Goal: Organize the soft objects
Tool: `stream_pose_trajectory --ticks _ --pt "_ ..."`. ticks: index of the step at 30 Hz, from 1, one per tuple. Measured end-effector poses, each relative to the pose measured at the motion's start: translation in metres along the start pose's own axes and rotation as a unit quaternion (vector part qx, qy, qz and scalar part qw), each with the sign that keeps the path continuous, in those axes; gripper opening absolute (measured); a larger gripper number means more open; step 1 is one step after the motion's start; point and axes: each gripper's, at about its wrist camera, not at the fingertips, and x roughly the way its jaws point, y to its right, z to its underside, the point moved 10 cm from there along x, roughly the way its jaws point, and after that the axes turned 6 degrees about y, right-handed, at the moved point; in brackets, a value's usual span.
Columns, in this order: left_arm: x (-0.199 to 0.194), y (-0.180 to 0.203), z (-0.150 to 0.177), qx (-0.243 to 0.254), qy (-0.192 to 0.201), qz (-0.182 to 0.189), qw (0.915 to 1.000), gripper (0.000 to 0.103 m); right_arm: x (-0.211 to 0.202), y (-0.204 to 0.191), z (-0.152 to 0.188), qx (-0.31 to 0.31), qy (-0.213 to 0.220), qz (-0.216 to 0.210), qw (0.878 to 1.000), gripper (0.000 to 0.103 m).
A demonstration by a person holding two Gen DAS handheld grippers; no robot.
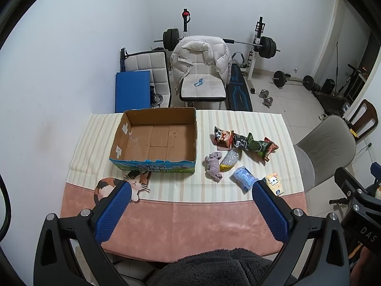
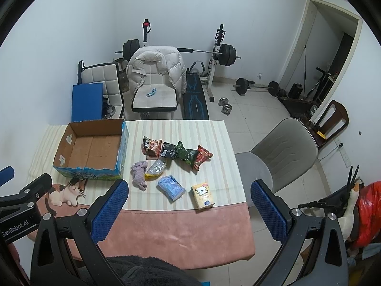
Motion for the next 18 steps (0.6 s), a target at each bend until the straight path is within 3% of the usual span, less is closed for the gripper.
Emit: stream_pose_trajectory --ticks 18 --pt "-0.002 -0.004 -0.007 -0.003 0.006 -0.002 1.0 0.103 -0.002 -0.001 -0.011 0.001 0.005 -0.008 1.0 0.103"
